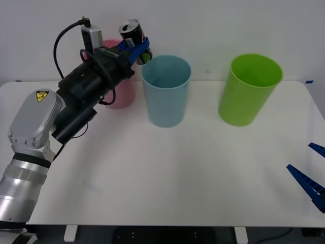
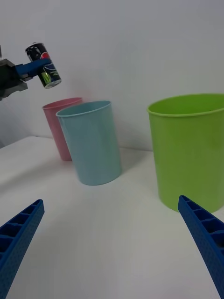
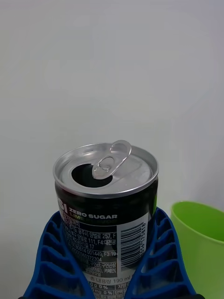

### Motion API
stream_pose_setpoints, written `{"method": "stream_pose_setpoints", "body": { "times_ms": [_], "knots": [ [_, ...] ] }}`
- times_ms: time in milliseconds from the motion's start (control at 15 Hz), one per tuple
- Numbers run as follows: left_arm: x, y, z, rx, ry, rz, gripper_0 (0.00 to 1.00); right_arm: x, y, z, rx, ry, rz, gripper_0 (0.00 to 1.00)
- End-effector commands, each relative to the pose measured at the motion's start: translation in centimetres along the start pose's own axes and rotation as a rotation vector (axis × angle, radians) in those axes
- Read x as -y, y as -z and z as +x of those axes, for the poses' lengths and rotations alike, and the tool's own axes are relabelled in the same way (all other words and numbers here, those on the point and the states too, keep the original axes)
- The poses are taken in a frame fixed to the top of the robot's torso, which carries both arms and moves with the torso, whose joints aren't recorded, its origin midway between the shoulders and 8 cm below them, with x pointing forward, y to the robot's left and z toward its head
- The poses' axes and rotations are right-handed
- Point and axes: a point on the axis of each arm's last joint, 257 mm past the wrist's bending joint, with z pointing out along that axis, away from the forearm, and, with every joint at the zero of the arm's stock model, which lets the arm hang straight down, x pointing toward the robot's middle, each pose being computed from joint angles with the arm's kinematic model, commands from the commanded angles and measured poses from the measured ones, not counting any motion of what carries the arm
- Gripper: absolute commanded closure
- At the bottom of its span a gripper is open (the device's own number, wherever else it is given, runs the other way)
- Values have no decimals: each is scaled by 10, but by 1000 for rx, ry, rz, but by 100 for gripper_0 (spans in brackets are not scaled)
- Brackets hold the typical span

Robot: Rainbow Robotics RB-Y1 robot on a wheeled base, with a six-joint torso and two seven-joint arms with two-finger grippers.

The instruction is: Grasp the object on the table and drop it into the matching bin: aluminum can to the light blue bin, PET bottle to the pink bin.

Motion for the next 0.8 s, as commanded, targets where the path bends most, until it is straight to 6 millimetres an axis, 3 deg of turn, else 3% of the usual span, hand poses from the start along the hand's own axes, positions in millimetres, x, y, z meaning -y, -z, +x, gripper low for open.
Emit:
{"method": "stream_pose_setpoints", "body": {
  "times_ms": [67,467,800],
  "knots": [
    [-1,-23,9,-38,-22,8,100,0,0,0,0,0,0,0],
    [4,-60,23,-118,-84,36,99,0,0,0,0,0,0,0],
    [14,-66,33,-150,-103,57,98,0,0,0,0,0,0,0]
  ]
}}
